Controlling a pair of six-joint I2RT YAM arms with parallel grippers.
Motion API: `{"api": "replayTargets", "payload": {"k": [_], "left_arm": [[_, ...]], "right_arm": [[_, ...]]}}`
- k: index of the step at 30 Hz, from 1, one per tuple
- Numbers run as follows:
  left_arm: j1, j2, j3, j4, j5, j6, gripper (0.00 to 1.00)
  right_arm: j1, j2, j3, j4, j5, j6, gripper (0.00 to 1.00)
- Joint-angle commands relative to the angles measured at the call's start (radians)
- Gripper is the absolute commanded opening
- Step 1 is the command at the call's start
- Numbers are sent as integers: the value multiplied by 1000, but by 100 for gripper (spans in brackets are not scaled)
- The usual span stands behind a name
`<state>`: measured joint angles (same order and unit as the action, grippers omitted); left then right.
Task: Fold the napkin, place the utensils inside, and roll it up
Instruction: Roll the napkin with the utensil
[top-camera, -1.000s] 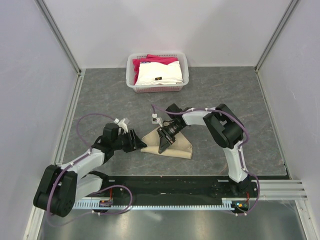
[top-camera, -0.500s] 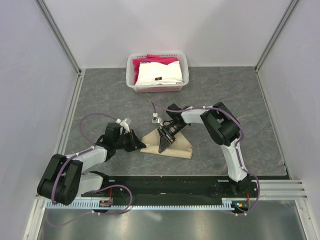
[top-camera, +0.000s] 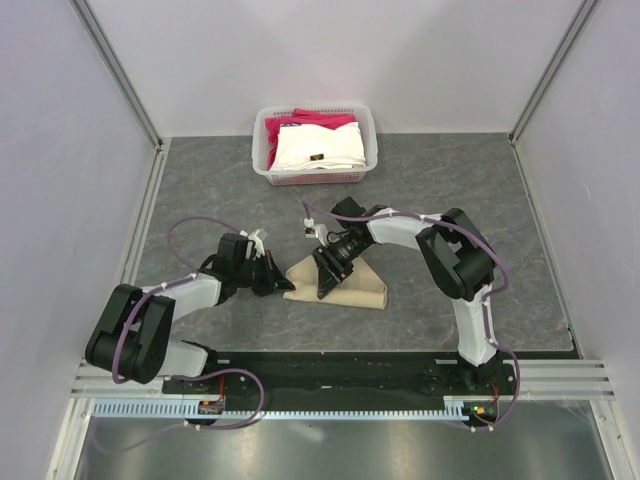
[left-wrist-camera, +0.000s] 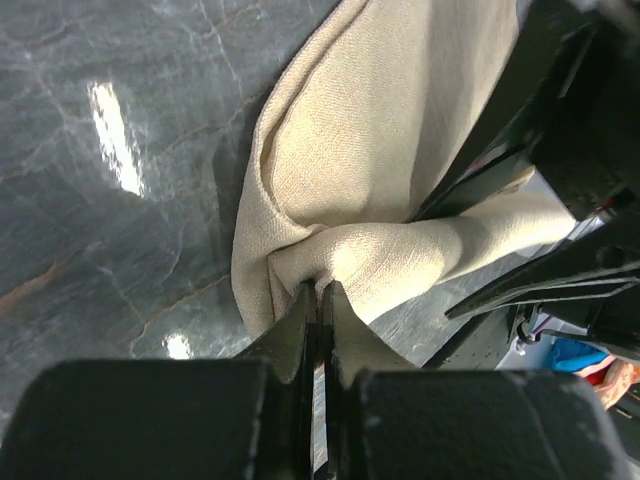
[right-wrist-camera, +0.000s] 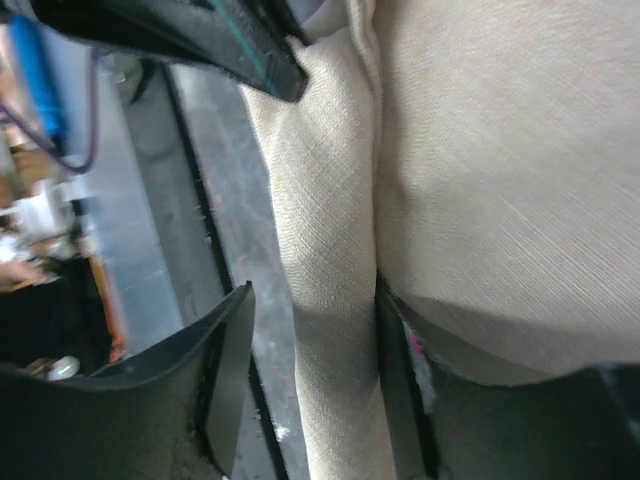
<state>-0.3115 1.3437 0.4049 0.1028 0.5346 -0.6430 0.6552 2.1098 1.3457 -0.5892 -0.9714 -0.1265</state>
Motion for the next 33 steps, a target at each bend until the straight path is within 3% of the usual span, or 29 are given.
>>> {"api": "replayTargets", "payload": {"k": [1, 4, 9, 15, 19, 25, 33], "left_arm": [[-3, 69, 55, -97, -12, 25, 2], [-3, 103, 77, -129, -7, 34, 2], [-3, 146, 120, -173, -5, 34, 2], [-3, 179, 169, -222, -2, 32, 2], [-1, 184, 184, -239, 1, 39, 2], [-1, 184, 199, -268, -2, 52, 2], [-1, 189, 216, -282, -4, 55, 2]], "right_arm": [[-8, -134, -19, 96, 229, -4, 63], [-6, -227, -74, 184, 307, 19, 71], [14, -444, -216, 301, 483, 28, 75], [141, -635, -341, 230, 808, 25, 75], [216, -688, -393, 183, 904, 103, 73], [250, -725, -470, 177, 915, 203, 71], [254, -717, -511, 193, 904, 208, 69]]}}
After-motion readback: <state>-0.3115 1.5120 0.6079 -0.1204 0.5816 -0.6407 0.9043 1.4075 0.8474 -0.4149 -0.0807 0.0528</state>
